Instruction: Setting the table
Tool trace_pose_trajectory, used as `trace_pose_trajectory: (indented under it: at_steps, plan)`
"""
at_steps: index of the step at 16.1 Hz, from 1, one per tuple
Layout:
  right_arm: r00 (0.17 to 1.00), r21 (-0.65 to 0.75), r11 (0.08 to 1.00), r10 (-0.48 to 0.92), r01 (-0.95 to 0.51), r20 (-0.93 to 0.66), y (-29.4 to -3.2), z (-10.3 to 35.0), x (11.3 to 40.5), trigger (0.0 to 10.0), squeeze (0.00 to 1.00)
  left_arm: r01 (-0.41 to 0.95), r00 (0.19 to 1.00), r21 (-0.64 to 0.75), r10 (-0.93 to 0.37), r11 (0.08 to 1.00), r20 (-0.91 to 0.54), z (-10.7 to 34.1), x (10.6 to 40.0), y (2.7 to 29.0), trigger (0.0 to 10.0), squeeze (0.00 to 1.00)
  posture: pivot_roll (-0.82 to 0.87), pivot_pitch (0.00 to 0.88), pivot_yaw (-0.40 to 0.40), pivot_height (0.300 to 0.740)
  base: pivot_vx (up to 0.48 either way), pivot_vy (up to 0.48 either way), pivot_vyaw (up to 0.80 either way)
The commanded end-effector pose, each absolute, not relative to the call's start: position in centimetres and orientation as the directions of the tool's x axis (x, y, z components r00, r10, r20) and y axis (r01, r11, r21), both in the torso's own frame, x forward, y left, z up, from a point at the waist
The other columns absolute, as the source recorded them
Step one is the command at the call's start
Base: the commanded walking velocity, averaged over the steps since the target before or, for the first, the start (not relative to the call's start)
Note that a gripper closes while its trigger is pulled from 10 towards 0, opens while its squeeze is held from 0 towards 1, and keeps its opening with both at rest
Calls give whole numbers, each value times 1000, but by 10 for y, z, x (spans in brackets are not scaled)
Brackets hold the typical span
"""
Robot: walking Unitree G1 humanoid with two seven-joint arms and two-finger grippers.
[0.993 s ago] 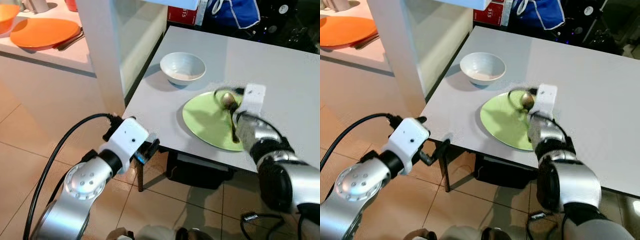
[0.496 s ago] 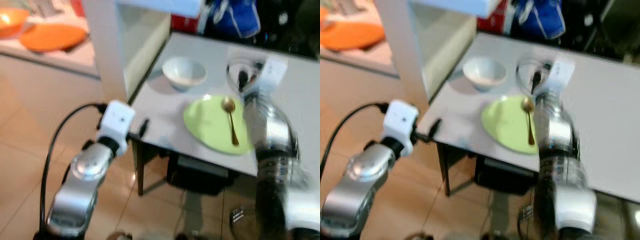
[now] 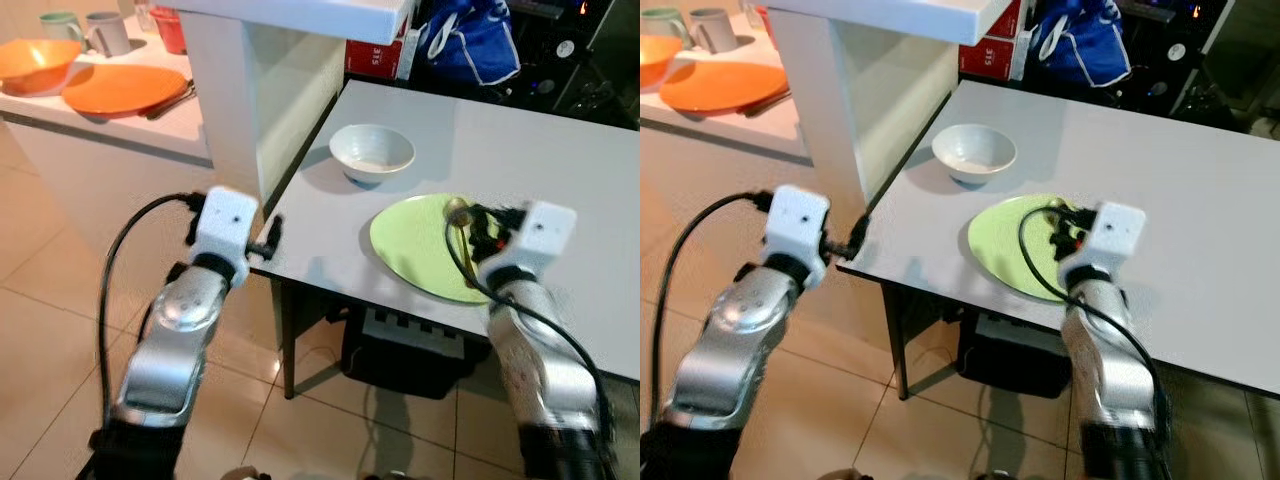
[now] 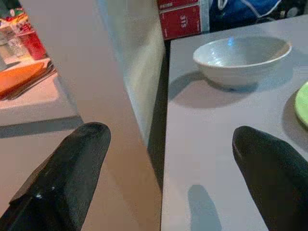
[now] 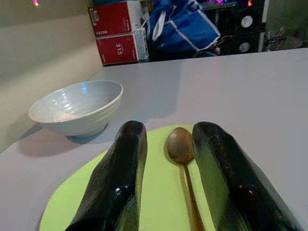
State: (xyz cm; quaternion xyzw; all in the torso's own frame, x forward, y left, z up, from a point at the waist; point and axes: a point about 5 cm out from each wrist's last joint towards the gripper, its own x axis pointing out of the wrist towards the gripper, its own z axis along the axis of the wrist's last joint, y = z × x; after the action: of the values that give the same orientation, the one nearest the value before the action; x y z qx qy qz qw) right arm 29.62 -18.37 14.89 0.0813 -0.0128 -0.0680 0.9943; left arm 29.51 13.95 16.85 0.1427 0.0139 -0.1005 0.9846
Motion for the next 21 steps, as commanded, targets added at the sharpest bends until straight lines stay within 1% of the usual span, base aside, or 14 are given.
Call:
trace_pose_trajectory:
  at_steps: [1,16,17,18,21]
  plan:
    - [990,149,980,-138,132,30,-182,155,296,10000,0,191,982,281,-182,941,-55,168,296,141,10000,0,-25,0,-15,740,0,292,0]
    - [990,149,980,-138,132,30,-182,155,296,10000,0,191,982,281,-182,941,-55,168,296,141,10000,0,-25,0,-15,740,0,292,0]
    - [993,170,979,-106,112,-44,-174,145,291,10000,0,168,986,283,-162,944,-44,165,299,144,10000,0,20,0,-63,740,0,409,0]
    - [991,209,974,-63,87,-117,-163,133,292,10000,0,148,989,289,-142,946,-42,164,299,147,10000,0,21,0,-59,740,0,416,0]
    - [990,227,971,-46,76,-136,-154,129,293,10000,0,146,989,295,-140,944,-41,167,299,150,10000,0,33,0,-54,740,0,429,0]
